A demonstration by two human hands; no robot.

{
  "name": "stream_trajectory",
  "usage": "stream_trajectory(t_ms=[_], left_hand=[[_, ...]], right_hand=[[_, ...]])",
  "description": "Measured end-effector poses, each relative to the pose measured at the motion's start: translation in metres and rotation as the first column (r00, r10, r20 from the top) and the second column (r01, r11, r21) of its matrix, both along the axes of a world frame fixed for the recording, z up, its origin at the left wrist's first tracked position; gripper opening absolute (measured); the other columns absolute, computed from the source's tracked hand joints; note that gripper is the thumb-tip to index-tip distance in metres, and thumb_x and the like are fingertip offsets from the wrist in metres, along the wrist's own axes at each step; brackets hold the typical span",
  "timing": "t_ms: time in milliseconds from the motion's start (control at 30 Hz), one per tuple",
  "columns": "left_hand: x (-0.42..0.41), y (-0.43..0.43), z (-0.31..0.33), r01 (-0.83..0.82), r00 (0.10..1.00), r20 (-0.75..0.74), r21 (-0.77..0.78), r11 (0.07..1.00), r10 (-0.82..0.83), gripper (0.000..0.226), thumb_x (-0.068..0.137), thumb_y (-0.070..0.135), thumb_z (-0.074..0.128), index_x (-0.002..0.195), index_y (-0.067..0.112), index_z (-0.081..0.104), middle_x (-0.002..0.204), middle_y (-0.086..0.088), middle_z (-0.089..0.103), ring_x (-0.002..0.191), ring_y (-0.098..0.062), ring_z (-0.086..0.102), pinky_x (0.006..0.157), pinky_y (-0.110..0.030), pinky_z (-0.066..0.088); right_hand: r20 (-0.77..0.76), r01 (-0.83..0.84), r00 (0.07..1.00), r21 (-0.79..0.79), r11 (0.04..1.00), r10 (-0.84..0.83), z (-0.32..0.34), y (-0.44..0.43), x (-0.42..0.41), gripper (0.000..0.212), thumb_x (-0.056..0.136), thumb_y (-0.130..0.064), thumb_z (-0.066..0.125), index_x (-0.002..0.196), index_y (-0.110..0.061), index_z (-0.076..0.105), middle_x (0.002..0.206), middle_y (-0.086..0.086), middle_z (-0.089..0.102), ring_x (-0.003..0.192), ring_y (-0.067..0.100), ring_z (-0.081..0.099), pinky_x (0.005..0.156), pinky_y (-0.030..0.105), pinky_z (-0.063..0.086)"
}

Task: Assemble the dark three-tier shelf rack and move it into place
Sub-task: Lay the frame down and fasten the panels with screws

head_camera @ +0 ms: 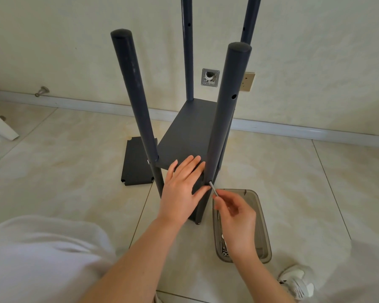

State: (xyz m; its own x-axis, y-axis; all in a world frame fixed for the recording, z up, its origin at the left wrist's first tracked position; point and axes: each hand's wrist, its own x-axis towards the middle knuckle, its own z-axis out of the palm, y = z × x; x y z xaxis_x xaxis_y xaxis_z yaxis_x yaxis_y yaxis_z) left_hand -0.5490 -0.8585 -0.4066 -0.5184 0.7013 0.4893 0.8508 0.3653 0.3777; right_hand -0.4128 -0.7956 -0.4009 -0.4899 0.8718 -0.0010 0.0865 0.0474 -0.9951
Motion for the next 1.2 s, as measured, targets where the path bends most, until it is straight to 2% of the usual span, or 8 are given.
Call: stream_trajectory(t_ms=[367,600,733,800,900,1033,1200], left_hand=[[0.001,0.001,0.001,-0.001,1.000,0.015,-0.012,1.000,0.001,0.059,0.086,0.034,0.079,0.138,0.013,0.061,0.145,-0.003,0.058,0.140,-0.020,0.048,0.120,-0.050,0.030],[0.003,0.001,0.007,0.006,0.996,0.094,-0.005,1.000,-0.005,0.057,0.088,0.032,0.077,0.139,0.015,0.060,0.147,0.001,0.055,0.143,-0.016,0.043,0.124,-0.045,0.022],[0.003,0.000,0.012,0.020,0.977,0.213,0.044,0.999,-0.029,0.047,0.090,0.015,0.058,0.137,0.015,0.062,0.146,0.001,0.056,0.143,-0.012,0.041,0.126,-0.041,0.016],[0.005,0.000,0.016,-0.018,0.966,0.260,0.066,0.998,0.000,0.045,0.092,0.015,0.047,0.133,0.015,0.065,0.144,0.002,0.058,0.142,-0.010,0.042,0.127,-0.039,0.010],[0.017,0.004,0.020,-0.144,0.957,0.268,0.107,0.984,0.111,0.036,0.098,0.024,0.047,0.124,0.019,0.072,0.137,0.007,0.064,0.138,-0.008,0.047,0.123,-0.046,0.001],[0.030,0.010,0.016,-0.318,0.933,0.228,0.157,0.935,0.280,0.019,0.098,0.025,0.063,0.111,0.024,0.077,0.119,0.013,0.072,0.131,-0.014,0.054,0.116,-0.057,0.012],[0.033,0.016,0.021,-0.454,0.879,0.242,0.166,0.875,0.410,0.010,0.087,0.024,0.078,0.097,0.026,0.080,0.098,0.015,0.076,0.125,-0.019,0.056,0.111,-0.052,0.015]], right_hand=[[-0.036,0.009,0.999,-0.070,0.998,-0.011,0.004,0.006,-0.008,0.019,0.090,-0.009,0.070,0.093,-0.027,0.074,0.081,-0.012,0.074,0.073,0.004,0.069,0.069,0.012,0.052],[-0.017,0.001,1.000,-0.059,0.998,-0.002,0.009,0.008,-0.014,0.020,0.090,-0.010,0.070,0.091,-0.030,0.073,0.084,-0.015,0.074,0.074,0.003,0.069,0.070,0.011,0.053],[-0.014,-0.002,1.000,-0.057,0.998,0.002,0.010,0.011,-0.017,0.018,0.090,-0.011,0.071,0.092,-0.029,0.073,0.084,-0.015,0.074,0.073,0.004,0.070,0.070,0.013,0.053],[-0.012,-0.009,1.000,-0.057,0.998,0.008,0.009,0.012,-0.018,0.018,0.089,-0.011,0.071,0.092,-0.028,0.073,0.084,-0.014,0.074,0.073,0.005,0.070,0.071,0.014,0.054],[-0.021,-0.011,1.000,-0.056,0.998,0.010,0.007,0.011,-0.019,0.018,0.089,-0.009,0.071,0.091,-0.027,0.073,0.082,-0.011,0.074,0.073,0.005,0.070,0.071,0.014,0.053],[-0.028,-0.016,0.999,-0.066,0.998,0.015,0.006,0.012,-0.021,0.015,0.088,-0.008,0.072,0.090,-0.023,0.074,0.081,-0.009,0.074,0.071,0.007,0.070,0.070,0.014,0.053],[-0.033,-0.029,0.999,-0.087,0.996,0.026,0.006,0.014,-0.020,0.013,0.088,-0.009,0.073,0.089,-0.022,0.073,0.079,-0.006,0.075,0.071,0.008,0.070,0.068,0.016,0.053]])
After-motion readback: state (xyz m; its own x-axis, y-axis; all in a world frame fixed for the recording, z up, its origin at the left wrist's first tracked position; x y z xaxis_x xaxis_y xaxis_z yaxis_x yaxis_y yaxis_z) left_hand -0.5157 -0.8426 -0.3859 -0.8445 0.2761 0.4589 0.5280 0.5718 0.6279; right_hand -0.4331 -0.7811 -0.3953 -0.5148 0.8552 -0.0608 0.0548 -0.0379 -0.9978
